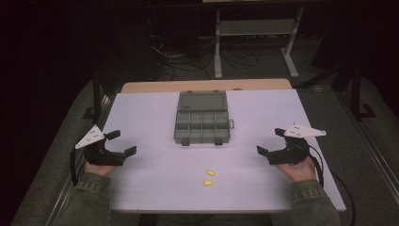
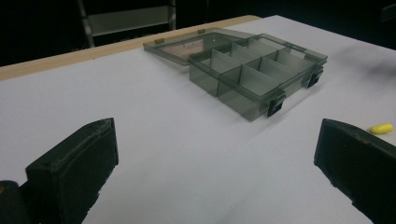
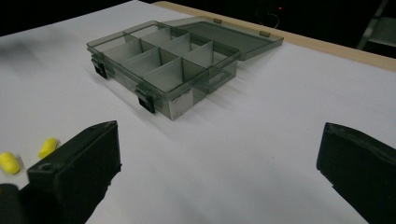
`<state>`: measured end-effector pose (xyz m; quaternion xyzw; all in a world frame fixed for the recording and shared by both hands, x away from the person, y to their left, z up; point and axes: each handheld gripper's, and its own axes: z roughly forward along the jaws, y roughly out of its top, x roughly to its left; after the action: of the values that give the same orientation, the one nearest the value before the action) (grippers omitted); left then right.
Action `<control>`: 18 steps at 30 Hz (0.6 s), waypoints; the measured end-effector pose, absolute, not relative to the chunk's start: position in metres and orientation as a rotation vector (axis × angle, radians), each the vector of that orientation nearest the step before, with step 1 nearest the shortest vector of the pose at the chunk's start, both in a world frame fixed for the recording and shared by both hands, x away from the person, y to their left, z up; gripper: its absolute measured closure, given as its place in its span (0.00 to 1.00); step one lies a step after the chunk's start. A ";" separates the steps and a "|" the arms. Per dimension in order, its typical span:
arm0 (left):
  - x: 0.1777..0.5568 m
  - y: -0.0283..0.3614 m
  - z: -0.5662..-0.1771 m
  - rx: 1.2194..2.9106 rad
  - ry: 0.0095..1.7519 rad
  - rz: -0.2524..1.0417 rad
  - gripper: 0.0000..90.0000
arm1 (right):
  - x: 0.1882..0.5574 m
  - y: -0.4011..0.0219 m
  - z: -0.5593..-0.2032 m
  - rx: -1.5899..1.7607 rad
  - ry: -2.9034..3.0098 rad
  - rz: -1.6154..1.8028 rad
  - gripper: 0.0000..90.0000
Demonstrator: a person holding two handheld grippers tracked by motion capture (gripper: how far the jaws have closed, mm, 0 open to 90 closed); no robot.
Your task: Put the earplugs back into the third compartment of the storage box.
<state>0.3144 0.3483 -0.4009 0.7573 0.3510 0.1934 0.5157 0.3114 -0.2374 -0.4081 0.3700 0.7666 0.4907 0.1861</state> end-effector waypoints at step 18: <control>0.311 0.333 -0.394 1.905 0.811 0.444 0.00 | 0.307 -0.240 -0.407 1.056 2.134 1.388 0.00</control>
<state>0.3106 0.3329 -0.3944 0.7842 0.3340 0.1828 0.4900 0.3073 -0.2398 -0.4067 0.3760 0.7600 0.4944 0.1914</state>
